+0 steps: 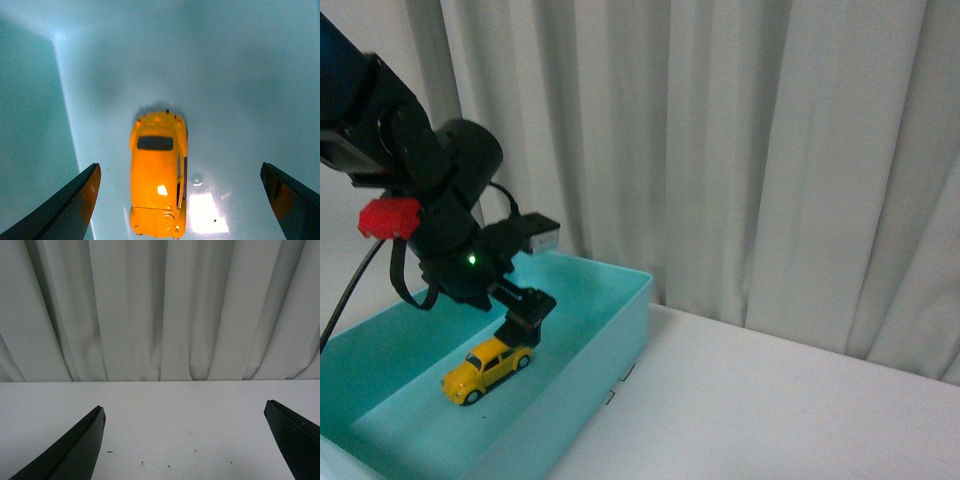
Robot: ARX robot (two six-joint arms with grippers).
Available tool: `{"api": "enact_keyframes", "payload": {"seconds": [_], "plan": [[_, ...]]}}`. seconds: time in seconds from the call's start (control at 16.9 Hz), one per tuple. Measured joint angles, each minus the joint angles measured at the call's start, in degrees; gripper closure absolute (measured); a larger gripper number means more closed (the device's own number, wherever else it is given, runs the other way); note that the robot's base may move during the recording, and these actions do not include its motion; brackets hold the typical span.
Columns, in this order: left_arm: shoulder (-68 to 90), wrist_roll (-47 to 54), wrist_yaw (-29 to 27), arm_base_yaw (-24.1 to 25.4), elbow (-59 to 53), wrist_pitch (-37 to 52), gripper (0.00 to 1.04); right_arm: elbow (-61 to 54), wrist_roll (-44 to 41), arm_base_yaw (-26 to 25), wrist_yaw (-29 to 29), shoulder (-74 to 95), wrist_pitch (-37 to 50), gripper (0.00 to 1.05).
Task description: Wind up and store yellow beetle toy
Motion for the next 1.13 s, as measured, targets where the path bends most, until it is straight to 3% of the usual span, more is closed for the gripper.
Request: {"api": "enact_keyframes", "payload": {"seconds": [0.53, 0.59, 0.71, 0.77, 1.07, 1.13], "plan": [[-32.44, -7.78, 20.57, 0.63, -8.68, 10.12, 0.07, 0.00, 0.02, 0.00, 0.00, 0.00, 0.00, 0.07], [-35.15, -10.56, 19.28, -0.28, -13.33, 20.76, 0.12, 0.00, 0.02, 0.00, 0.00, 0.00, 0.00, 0.07], [-42.88, -19.28, 12.50, -2.75, -26.69, 40.33, 0.30, 0.00, 0.00, 0.00, 0.00, 0.00, -0.02, 0.07], [-48.85, -23.21, 10.47, -4.44, -35.60, 48.43, 0.45, 0.00, 0.00, 0.00, 0.00, 0.00, 0.02, 0.07], [-59.54, -26.73, 5.29, -9.55, -51.21, 53.05, 1.02, 0.00, 0.00, 0.00, -0.11, 0.00, 0.00, 0.07], [-60.81, -26.80, 4.70, -9.99, -52.15, 53.18, 1.03, 0.00, 0.02, 0.00, -0.02, 0.00, 0.00, 0.07]]}}
